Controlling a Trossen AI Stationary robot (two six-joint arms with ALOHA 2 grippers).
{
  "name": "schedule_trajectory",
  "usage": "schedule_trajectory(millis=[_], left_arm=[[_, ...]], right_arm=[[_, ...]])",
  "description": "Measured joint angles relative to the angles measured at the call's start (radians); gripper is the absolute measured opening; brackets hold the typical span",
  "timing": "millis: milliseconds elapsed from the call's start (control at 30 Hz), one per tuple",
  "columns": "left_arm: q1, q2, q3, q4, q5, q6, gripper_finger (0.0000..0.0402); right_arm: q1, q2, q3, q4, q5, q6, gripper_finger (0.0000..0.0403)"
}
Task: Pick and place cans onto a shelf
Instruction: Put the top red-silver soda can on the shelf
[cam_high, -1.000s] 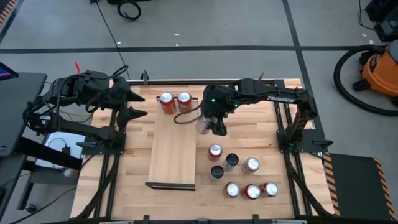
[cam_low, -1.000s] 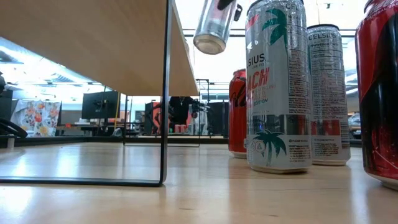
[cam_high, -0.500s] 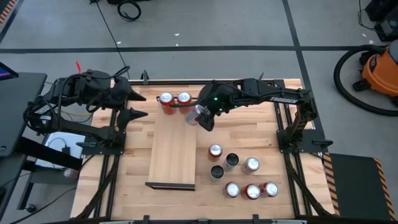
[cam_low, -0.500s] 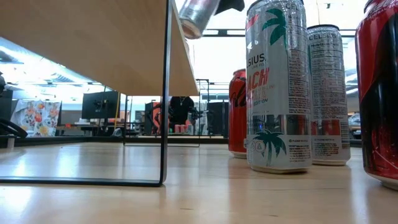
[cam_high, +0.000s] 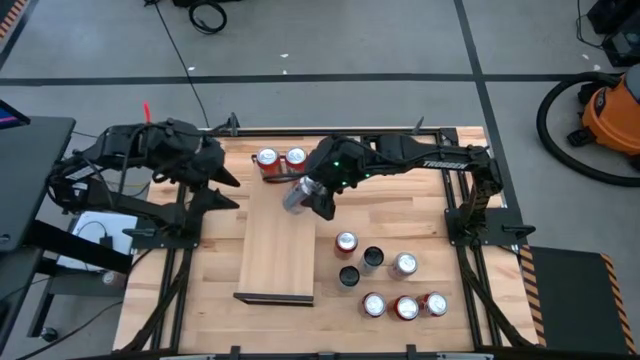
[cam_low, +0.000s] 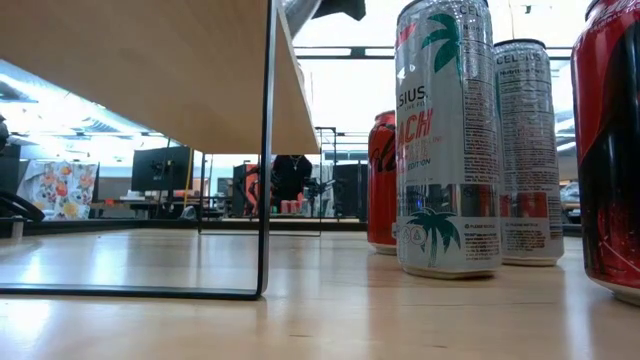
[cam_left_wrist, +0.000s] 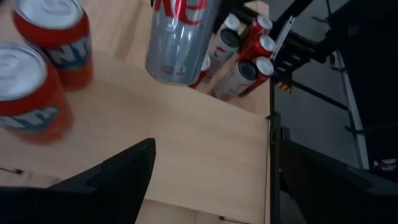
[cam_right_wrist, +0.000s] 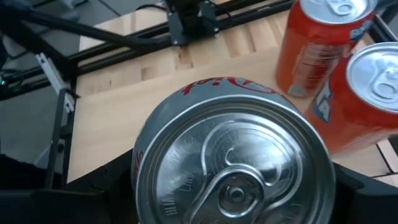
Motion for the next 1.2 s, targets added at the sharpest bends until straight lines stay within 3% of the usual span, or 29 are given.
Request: schedule_trajectory(millis=[167, 433, 733, 1033, 1200], left_arm=[[-0.069, 0.022, 0.000, 0.015, -0.052, -0.027, 0.0348], [-0.217, 0.042, -0.017, 0.085, -0.260, -0.100, 0.0348], [-0.344, 0.043, -0.250, 0.378, -0.484, -0.148, 0.0348], [-0.343, 0.043, -0.451, 0.709, -0.531, -0.148, 0.0348], [-0.326, 0.056, -0.507, 0.779, -0.586, -0.147, 0.0348]], right_arm=[[-0.001, -0.001, 0.000, -0.001, -0.049, -0.059, 0.0323], [-0.004, -0.001, 0.000, -0.034, -0.079, -0.173, 0.0323], [-0.006, -0.001, 0.009, -0.051, -0.093, -0.246, 0.0323], [0.018, 0.007, 0.011, -0.025, -0.110, -0.297, 0.0323], [0.018, 0.008, 0.011, 0.016, -0.106, -0.307, 0.0323]])
